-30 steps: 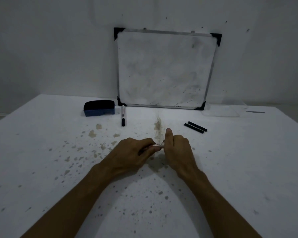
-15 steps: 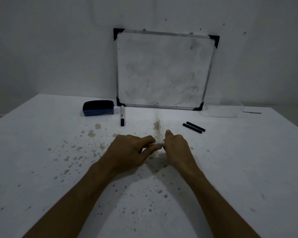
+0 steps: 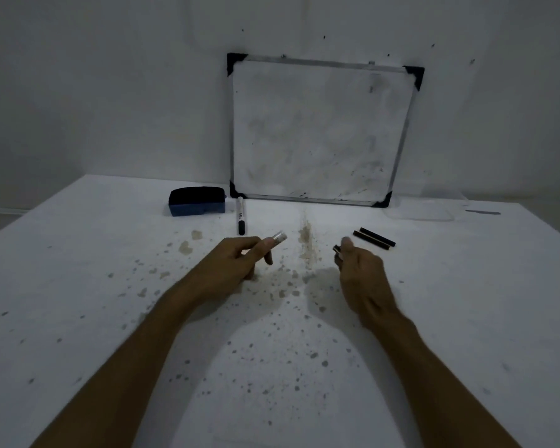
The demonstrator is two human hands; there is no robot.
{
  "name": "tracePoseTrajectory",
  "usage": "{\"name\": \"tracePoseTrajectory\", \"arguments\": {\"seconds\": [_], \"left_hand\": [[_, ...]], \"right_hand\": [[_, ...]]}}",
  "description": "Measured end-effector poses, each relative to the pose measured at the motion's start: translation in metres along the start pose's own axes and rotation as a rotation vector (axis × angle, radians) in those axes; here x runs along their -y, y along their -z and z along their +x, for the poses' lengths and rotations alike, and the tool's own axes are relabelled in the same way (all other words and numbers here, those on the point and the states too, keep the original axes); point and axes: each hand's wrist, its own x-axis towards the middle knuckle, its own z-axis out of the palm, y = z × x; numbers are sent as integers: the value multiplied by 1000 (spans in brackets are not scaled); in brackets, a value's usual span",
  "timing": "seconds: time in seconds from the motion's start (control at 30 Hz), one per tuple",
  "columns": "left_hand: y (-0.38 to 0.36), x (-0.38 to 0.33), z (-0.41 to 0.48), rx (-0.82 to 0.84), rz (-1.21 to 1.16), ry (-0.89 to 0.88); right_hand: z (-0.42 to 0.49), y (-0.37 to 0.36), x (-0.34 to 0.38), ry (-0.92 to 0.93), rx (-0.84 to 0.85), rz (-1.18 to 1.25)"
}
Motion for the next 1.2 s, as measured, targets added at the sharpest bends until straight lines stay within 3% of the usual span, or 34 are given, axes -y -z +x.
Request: {"name": "tracePoseTrajectory", "arguments": {"seconds": [0.1,0.27,0.43,0.63,0.77,0.87,1.0,1.1,1.2], "left_hand": [[-14,1,5,-152,110,-70],[-22,5,4,-227,258,-121],[-27,6,1,-221,210,-133],[-36,2,-3,-164,161,-201],[-38,-2,-5,-152,64,-256],[-36,-5,-4,-283,44,-233],[-28,-18,-2,-336,-289,-9],[-40,-27,-4,-241,-443,0],[-55,-33,-6,-218,-528,-24]], "right_hand": [[0,-6,3,53,85,-71],[-4,-8,-5,211,171,-331],[-5,-10,2,165,220,-406],[-9,-1,24,99,192,52],[-7,6,23,121,238,33],[-6,8,23,71,218,88],[-4,7,29,-182,-7,352],[-7,8,36,-254,32,463],[-13,3,39,-239,132,422]]}}
